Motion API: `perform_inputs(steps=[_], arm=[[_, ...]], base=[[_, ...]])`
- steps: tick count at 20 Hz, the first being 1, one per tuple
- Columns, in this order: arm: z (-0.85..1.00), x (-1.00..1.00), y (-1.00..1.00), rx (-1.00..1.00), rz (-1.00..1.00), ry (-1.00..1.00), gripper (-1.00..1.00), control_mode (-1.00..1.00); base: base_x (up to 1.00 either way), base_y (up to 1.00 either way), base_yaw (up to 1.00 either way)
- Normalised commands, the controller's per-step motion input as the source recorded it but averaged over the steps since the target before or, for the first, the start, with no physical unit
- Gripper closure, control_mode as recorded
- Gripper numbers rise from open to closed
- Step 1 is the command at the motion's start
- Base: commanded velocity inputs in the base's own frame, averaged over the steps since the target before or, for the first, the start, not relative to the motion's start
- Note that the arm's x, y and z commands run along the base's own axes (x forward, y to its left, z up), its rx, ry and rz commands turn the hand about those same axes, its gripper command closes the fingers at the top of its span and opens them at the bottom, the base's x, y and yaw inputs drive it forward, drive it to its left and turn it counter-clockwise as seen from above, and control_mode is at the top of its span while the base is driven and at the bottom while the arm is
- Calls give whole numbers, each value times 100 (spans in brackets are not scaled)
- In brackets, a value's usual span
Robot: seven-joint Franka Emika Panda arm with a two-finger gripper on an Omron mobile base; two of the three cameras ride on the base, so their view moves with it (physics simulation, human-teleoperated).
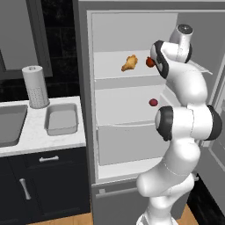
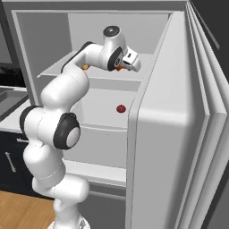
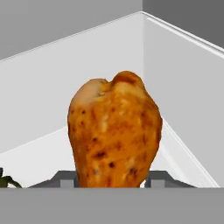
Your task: Place one tomato and one chicken drumstick in each tupperware on the nearby counter, to pack two identical lunches.
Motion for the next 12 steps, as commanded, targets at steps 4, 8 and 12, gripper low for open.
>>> perform_inputs(steps=[4, 8, 12], arm=[[0, -25, 0, 0, -1, 0, 100, -100], [-12, -58, 0, -6, 0, -2, 100, -100], [-9, -75, 18, -10, 4, -8, 100, -100]], base=[[0, 0, 0], [0, 0, 0], [0, 0, 0]])
